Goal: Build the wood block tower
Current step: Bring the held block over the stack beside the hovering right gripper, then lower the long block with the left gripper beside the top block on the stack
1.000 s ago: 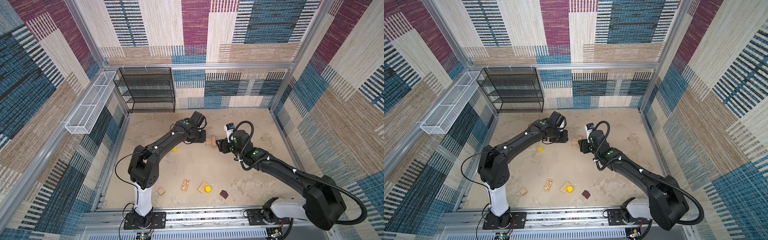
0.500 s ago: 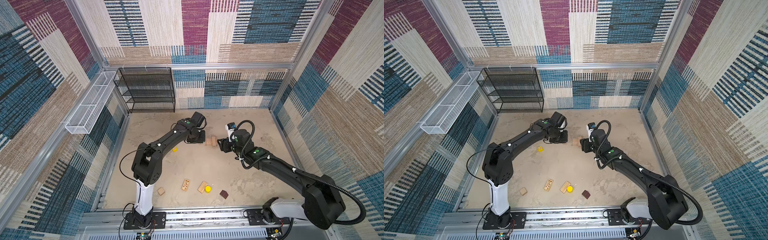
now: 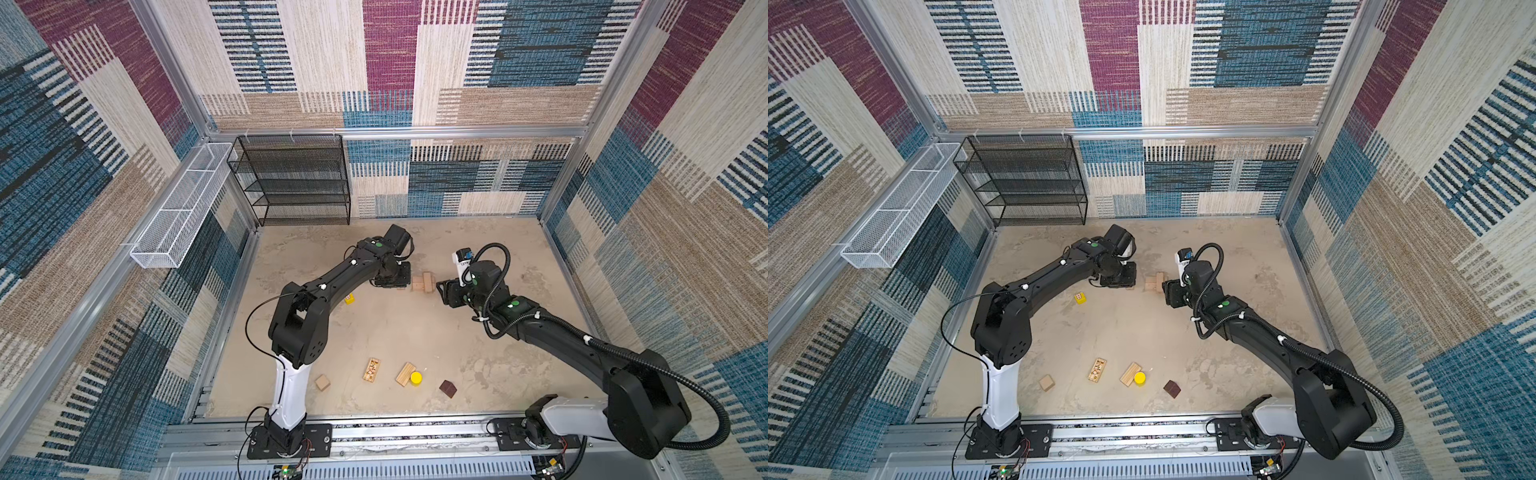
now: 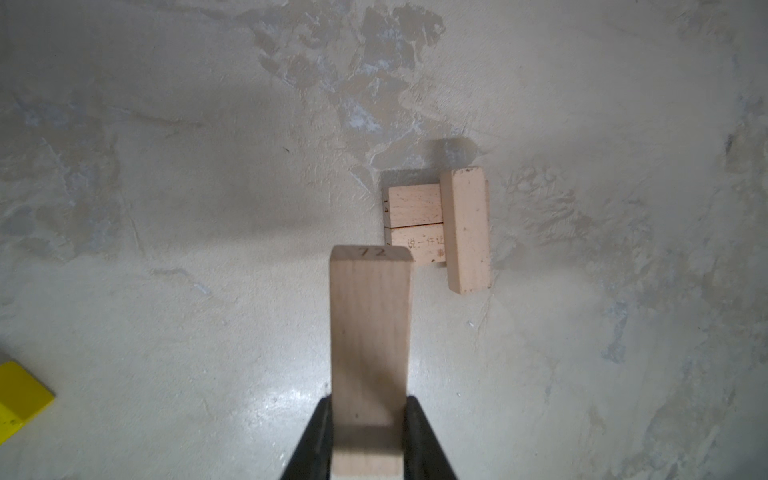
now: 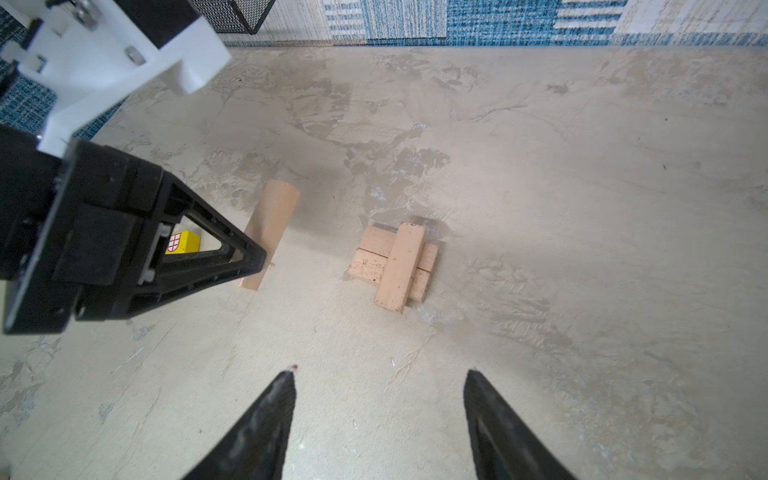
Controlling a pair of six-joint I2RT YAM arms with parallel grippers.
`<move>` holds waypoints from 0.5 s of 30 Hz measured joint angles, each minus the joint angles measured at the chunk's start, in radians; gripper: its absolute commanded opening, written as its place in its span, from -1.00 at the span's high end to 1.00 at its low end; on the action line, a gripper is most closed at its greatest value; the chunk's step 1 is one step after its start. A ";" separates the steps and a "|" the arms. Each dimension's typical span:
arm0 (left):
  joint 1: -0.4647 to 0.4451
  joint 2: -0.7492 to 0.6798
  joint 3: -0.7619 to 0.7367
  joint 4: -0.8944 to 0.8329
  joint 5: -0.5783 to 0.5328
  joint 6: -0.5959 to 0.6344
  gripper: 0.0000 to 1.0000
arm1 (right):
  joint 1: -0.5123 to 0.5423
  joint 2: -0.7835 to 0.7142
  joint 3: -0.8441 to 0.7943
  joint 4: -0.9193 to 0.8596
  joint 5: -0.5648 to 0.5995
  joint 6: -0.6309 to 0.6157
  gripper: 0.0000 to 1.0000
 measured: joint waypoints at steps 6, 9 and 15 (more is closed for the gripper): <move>0.000 -0.001 0.000 0.000 0.000 0.007 1.00 | 0.000 -0.011 0.013 -0.006 -0.001 0.010 -0.34; 0.000 0.000 0.003 -0.001 0.004 0.014 1.00 | 0.000 -0.018 0.030 -0.024 0.002 0.010 -0.34; 0.000 0.026 0.016 0.000 0.019 0.020 1.00 | 0.000 -0.050 0.040 -0.040 0.033 0.010 -0.34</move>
